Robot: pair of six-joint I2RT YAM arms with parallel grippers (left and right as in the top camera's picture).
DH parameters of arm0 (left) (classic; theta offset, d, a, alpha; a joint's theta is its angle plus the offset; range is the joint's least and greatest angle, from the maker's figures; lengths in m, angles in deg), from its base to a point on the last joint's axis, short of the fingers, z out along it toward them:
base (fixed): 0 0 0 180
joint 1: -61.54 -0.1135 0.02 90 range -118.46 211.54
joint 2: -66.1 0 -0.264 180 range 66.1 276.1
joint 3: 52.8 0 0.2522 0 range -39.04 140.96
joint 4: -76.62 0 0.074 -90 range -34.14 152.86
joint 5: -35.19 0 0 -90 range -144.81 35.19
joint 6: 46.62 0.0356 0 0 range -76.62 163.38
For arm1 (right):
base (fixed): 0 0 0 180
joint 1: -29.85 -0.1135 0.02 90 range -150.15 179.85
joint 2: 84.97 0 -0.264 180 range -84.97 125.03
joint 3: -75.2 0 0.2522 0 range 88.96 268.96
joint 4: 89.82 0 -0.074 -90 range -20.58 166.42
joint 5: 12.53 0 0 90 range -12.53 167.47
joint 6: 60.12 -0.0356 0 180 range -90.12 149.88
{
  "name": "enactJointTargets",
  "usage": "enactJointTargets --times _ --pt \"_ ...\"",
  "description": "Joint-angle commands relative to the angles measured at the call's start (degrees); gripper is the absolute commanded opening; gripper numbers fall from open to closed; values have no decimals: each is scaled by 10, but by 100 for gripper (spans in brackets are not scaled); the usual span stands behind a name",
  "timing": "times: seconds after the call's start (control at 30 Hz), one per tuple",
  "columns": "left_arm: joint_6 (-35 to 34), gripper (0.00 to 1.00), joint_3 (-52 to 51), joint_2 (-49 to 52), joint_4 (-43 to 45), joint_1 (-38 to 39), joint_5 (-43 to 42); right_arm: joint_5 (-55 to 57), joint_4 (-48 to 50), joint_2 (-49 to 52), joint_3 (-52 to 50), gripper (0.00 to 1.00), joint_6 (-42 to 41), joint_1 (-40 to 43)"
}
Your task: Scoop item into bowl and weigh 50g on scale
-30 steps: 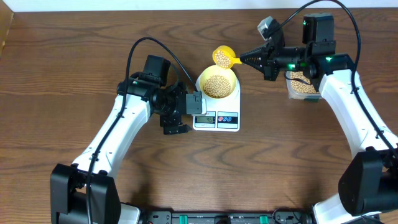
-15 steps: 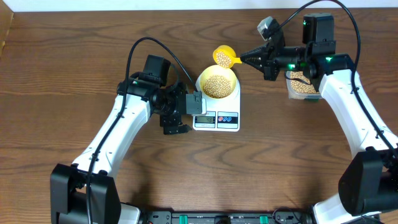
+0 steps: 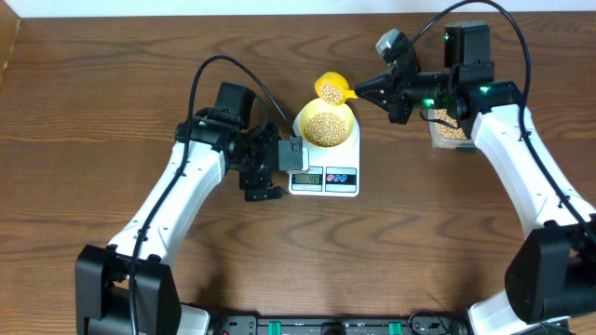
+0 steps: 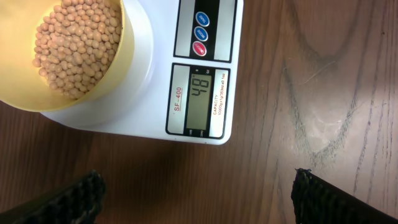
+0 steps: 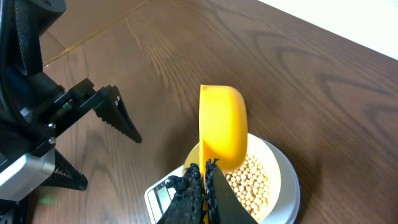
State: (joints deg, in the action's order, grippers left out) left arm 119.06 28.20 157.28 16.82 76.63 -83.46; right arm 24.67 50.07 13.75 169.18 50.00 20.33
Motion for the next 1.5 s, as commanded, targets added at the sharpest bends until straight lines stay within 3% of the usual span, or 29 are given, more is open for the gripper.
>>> enactJointTargets --times 0.0,0.67,1.17,1.47 --pt "2 97 -2 -6 -1 -3 -13 -1 -1 -12 7 1 9 -5" --pt "2 98 -2 -6 -1 -3 -13 30 2 -12 7 1 -9 -6" --pt "2 98 -2 -6 -1 -3 -13 -22 -9 -12 7 1 30 -7" --pt "2 98 -2 -6 -1 -3 -14 -7 -3 -12 7 1 11 -7"
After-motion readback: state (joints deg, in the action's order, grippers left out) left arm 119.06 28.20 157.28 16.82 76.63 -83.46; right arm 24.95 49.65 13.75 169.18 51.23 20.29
